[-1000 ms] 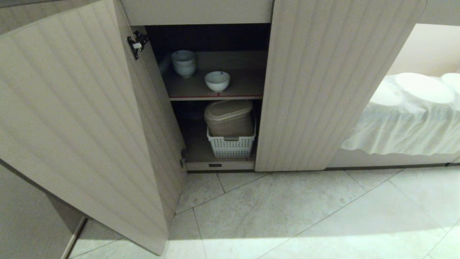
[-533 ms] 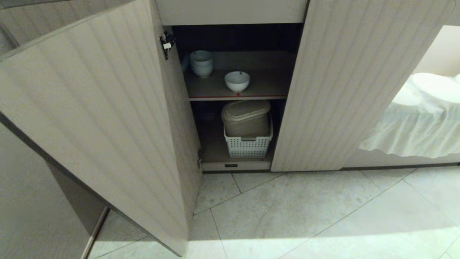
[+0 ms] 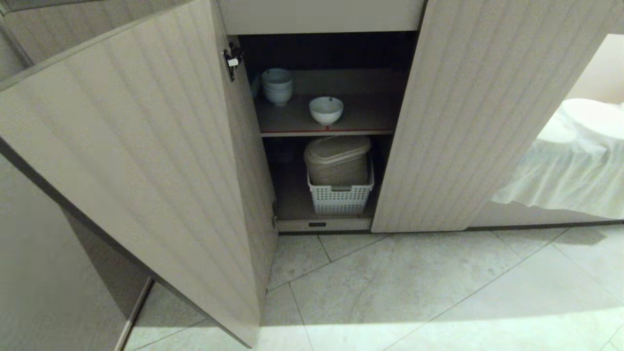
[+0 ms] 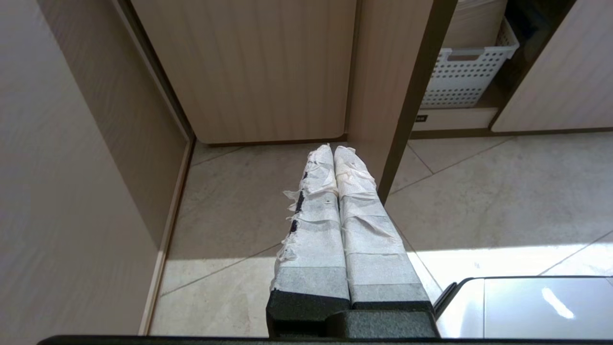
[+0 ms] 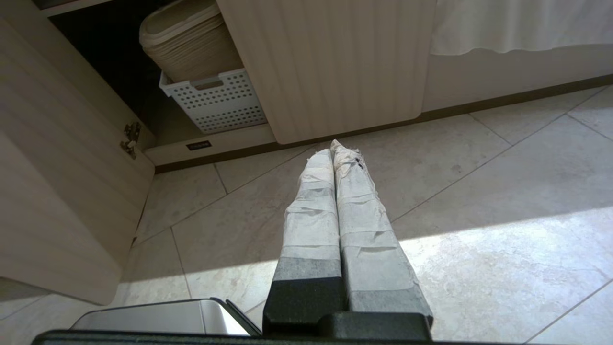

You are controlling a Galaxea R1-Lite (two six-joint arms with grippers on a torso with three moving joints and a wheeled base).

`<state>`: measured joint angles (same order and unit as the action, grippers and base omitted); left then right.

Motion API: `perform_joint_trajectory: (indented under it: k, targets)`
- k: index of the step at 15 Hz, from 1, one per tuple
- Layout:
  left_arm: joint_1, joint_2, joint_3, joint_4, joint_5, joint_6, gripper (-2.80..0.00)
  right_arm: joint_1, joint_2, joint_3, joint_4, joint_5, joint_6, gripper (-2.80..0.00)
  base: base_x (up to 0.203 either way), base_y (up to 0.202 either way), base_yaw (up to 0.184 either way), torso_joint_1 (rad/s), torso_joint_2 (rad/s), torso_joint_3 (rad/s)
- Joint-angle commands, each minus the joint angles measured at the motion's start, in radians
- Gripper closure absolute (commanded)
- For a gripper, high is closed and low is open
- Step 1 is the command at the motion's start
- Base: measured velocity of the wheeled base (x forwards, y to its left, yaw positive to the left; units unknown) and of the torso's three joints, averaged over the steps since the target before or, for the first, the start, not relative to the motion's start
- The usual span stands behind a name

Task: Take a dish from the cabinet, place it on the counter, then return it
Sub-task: Close the cabinet door

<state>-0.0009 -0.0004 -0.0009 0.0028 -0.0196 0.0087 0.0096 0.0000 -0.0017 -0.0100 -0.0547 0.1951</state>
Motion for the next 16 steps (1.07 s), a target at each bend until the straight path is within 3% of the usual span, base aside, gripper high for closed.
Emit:
perform_joint_trajectory:
  k: [1,12,16]
  targets:
    - [-0.001,0.000,0.001,-0.001,0.000,-0.001,0.00,0.000,0.000,0.000,-0.001,0.001,0.001,0.00,0.000,0.000,0.000,0.000,0.00,0.000]
    - [-0.001,0.000,-0.010,-0.009,-0.011,0.027,0.00,0.000,0.000,0.000,-0.001,-0.001,0.001,0.00,0.000,0.000,0.000,0.000,0.00,0.000]
    - [-0.001,0.000,-0.060,0.030,-0.074,0.024,0.00,0.000,0.000,0.000,-0.001,-0.001,0.001,0.00,0.000,0.000,0.000,0.000,0.00,0.000]
